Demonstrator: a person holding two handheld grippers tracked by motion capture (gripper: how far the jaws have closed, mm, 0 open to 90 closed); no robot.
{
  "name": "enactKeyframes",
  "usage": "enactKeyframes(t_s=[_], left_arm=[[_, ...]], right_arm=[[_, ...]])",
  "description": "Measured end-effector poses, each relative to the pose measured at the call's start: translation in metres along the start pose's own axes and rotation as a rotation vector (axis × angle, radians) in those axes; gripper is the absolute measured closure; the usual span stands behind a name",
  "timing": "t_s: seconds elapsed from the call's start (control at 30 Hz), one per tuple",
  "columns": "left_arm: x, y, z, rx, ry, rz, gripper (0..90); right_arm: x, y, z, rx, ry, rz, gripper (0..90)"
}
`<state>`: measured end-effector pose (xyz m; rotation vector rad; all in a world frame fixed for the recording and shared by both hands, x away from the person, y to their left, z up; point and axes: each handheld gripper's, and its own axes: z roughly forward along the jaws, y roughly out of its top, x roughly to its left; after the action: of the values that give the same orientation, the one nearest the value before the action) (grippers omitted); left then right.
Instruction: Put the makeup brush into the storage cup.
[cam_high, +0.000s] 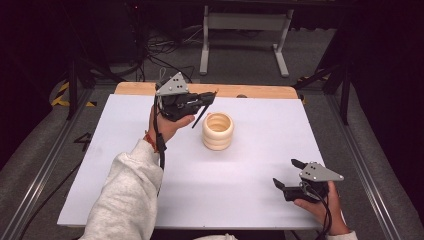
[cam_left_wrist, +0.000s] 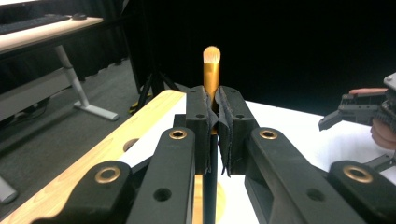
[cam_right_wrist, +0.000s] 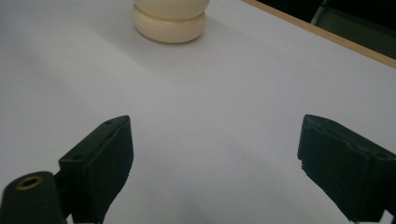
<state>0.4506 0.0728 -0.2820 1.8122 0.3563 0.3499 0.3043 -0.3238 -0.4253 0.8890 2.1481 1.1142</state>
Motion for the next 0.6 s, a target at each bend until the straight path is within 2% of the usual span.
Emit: enactKeyframes(t_s=[0.27, 0.6], left_arm=[[0.000, 0.004, 0.014, -0.006, -0.020, -0.002, 83.8], [0.001, 0.003, 0.028, -0.038, -0.036, -0.035, 83.8]], right_arm=[[0.000, 0.000, 0.000, 0.000, -0.002, 0.003, 11.4], [0.000, -0.001, -0.001, 0.000, -0.004, 0.006, 11.4]])
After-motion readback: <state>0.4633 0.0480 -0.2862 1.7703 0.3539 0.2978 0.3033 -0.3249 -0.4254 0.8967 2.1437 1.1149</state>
